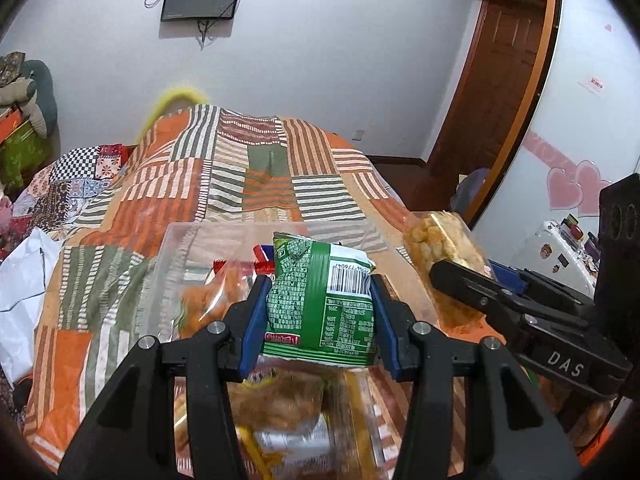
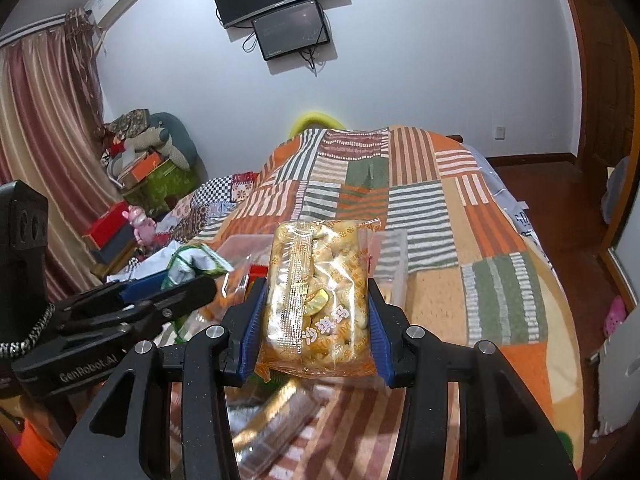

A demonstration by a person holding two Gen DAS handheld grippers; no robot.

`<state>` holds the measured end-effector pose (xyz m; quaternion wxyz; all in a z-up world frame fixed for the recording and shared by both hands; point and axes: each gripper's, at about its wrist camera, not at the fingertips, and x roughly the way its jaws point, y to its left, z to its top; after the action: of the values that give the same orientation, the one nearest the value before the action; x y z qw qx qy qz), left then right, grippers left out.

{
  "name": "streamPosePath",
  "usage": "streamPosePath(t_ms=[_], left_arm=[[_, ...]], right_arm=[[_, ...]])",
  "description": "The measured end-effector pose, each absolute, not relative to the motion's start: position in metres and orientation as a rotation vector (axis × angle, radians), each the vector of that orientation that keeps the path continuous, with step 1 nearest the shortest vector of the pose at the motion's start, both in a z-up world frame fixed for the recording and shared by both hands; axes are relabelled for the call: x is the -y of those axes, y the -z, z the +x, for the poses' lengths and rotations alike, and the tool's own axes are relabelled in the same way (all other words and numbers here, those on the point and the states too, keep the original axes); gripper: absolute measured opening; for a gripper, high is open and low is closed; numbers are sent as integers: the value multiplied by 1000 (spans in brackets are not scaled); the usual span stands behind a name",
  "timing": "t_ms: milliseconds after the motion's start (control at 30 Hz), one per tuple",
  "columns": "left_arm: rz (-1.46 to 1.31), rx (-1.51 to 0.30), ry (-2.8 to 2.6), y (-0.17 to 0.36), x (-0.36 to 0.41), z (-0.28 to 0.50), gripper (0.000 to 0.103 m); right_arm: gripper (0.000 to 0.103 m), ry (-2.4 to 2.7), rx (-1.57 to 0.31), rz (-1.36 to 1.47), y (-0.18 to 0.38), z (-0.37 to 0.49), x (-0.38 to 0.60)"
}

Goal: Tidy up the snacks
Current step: 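Carry both packs over the clear box and open both tools to drop them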

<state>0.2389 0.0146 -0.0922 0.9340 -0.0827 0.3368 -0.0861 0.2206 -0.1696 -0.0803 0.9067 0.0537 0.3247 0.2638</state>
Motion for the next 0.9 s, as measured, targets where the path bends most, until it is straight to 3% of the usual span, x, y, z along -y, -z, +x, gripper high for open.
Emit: streamPosePath(t_ms=[433, 900], left_arm=[[-233, -804, 176, 130, -28, 295, 48], [-281, -829, 162, 144, -40, 300, 48]], right_arm=[[42, -550, -734, 142, 105, 255, 150], [45, -556, -792, 120, 121, 266, 141]])
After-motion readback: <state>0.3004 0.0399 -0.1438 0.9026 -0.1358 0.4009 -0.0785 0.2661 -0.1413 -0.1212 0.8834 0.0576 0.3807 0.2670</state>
